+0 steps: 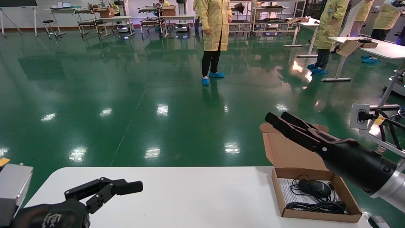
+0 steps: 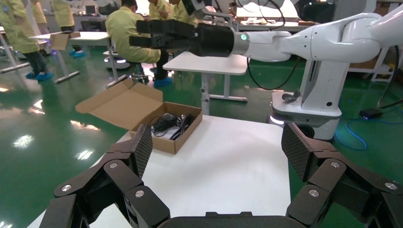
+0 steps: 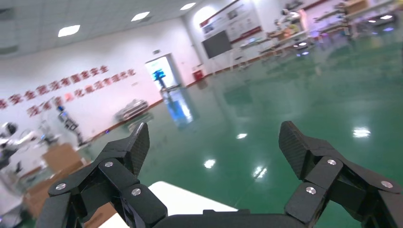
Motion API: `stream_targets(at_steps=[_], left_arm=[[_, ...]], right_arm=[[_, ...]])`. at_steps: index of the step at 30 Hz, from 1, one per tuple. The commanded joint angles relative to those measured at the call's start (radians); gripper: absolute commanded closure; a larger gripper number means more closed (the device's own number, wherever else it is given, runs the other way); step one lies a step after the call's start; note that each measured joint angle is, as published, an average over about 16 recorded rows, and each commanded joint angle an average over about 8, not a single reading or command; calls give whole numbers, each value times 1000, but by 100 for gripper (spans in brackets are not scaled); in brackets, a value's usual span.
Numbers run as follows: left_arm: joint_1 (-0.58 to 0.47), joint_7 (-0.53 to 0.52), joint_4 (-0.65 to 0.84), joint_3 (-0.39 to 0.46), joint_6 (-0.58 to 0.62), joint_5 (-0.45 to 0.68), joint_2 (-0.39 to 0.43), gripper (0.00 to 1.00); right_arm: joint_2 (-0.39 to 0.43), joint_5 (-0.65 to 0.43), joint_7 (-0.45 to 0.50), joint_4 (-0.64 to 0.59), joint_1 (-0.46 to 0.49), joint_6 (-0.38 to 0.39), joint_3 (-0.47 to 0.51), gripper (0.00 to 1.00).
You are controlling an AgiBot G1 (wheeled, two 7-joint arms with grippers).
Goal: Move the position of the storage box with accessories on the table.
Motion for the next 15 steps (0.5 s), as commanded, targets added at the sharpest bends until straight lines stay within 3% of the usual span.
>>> stream_targets(at_steps=[1, 15], left_arm=[[0, 0, 0, 0, 0, 0, 0, 0], [0, 0, 0, 0, 0, 0, 0, 0]], right_arm=[[14, -14, 5, 37, -12, -15, 13, 0], [110, -113, 39, 302, -100, -117, 107, 0]])
